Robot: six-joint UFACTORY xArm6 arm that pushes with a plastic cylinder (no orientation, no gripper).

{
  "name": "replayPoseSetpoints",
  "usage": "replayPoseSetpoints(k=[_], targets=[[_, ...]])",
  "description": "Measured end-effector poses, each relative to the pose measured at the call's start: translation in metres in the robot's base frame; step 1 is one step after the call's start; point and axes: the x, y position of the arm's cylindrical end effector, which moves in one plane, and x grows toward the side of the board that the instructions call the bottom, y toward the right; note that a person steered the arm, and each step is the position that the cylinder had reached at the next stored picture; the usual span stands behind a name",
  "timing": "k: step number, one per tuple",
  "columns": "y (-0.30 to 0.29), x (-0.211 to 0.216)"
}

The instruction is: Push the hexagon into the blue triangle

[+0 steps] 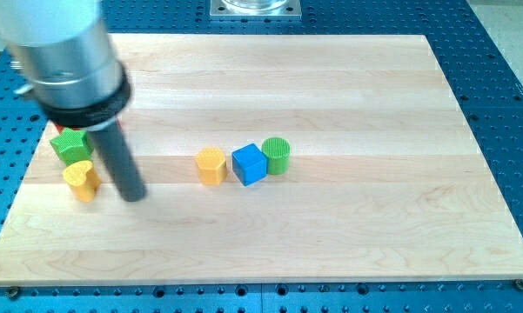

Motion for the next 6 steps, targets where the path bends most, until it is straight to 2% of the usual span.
replayPoseSetpoints(k=[1, 2, 3, 4, 6], targets=[[0.09, 0.0], [0.137, -0.005], [0.128, -0.007], [0.188, -0.009], [0.079, -0.032]])
